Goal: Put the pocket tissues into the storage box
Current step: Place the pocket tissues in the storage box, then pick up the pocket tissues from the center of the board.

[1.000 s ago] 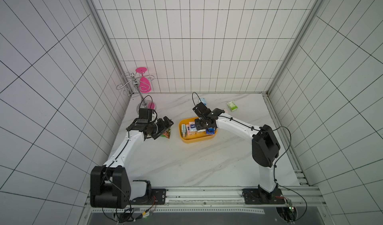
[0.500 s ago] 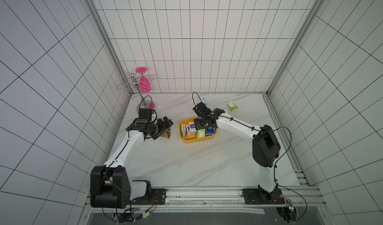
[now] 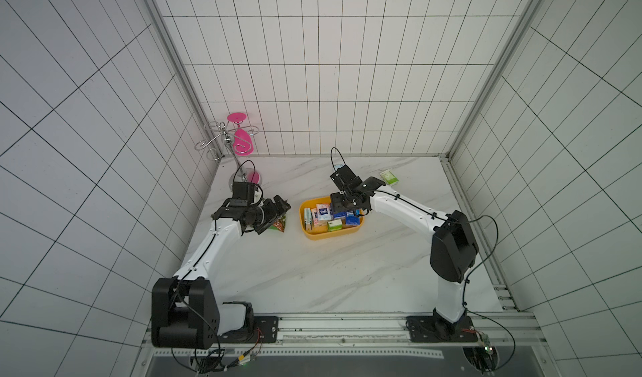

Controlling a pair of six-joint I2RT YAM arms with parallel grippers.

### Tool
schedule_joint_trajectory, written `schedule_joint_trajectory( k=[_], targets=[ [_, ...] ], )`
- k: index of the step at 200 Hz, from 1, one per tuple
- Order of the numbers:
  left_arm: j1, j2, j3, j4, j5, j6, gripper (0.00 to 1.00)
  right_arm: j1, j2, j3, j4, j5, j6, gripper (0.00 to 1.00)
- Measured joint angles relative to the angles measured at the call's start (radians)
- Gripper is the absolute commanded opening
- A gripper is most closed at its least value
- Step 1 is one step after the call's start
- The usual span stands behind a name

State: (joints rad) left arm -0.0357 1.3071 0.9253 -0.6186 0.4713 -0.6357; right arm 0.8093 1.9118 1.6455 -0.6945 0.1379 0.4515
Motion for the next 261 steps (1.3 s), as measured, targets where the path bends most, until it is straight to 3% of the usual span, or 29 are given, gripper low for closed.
schedule_joint_trajectory(
  k=[75, 109, 174, 210, 261],
  targets=[
    [-0.043, 0.098, 0.11, -0.059, 0.012, 0.025, 0.97, -0.38, -0.037, 0.002, -0.087, -0.193, 0.154, 0.67],
    [-0.05, 0.13, 0.184, -0.063, -0.007, 0.025, 0.98, -0.471, 0.056, 0.086, -0.129, -0.243, 0.142, 0.74],
    [-0.096, 0.249, 0.348, -0.093, -0.035, -0.001, 0.98, -0.667, 0.369, 0.437, -0.194, -0.505, -0.11, 0.87],
    [-0.125, 0.256, 0.396, -0.099, -0.045, -0.008, 0.97, -0.798, 0.51, 0.612, -0.224, -0.569, -0.227, 0.87],
    [-0.13, 0.273, 0.402, -0.146, -0.079, -0.01, 0.97, -0.788, 0.582, 0.698, -0.222, -0.586, -0.346, 0.99]
  ],
)
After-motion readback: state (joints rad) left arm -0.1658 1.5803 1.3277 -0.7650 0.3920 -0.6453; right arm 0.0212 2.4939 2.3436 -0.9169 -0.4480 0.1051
